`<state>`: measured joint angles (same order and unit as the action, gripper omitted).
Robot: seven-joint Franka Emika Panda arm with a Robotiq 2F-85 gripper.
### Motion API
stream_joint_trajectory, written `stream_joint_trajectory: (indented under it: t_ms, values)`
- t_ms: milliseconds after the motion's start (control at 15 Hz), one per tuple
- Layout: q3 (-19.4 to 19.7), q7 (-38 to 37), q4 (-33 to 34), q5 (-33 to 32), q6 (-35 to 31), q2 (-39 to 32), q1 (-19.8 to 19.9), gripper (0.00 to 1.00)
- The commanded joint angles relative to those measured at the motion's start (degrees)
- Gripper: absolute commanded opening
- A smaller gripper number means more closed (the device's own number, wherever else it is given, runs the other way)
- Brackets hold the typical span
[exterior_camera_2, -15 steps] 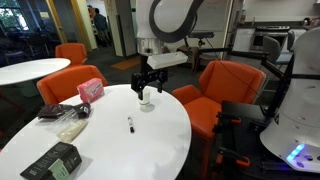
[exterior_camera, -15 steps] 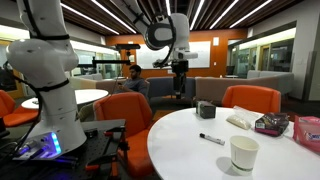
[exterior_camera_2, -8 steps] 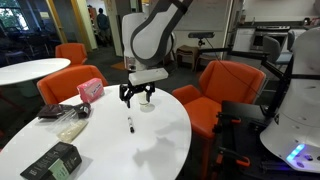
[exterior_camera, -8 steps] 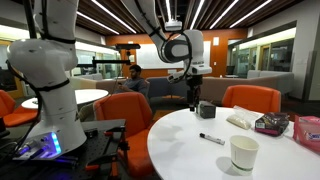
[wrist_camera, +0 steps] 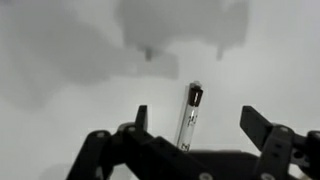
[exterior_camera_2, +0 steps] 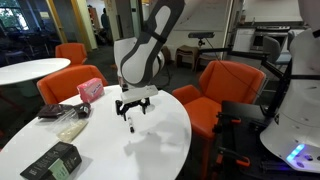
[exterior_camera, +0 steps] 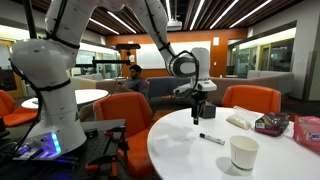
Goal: Put the marker in the cup
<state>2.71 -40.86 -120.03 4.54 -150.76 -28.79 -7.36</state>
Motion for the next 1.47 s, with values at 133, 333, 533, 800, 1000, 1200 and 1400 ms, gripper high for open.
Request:
stream_joint_trajectory:
  t_ms: [133, 333, 533, 800, 1000, 1200, 1400]
  values:
    - [1.9, -1.6, 5.8, 3.3, -1.1, -6.7, -2.6, 1.00]
    - [2.1, -1.3, 8.2, 4.9, -1.5, -9.7, -2.7, 1.00]
    - [2.7, -1.1, 10.1, 6.0, -1.6, -12.1, -2.7, 0.97]
    - [3.1, -0.9, 11.9, 6.7, -1.4, -14.3, -2.9, 0.69]
    - [3.3, -0.6, 12.4, 6.6, -1.7, -14.9, -3.2, 0.47]
    - [3.9, -0.8, 12.6, 6.4, -1.6, -15.1, -3.6, 0.25]
    - [4.3, -1.0, 12.1, 6.4, -1.0, -14.6, -4.0, 0.01]
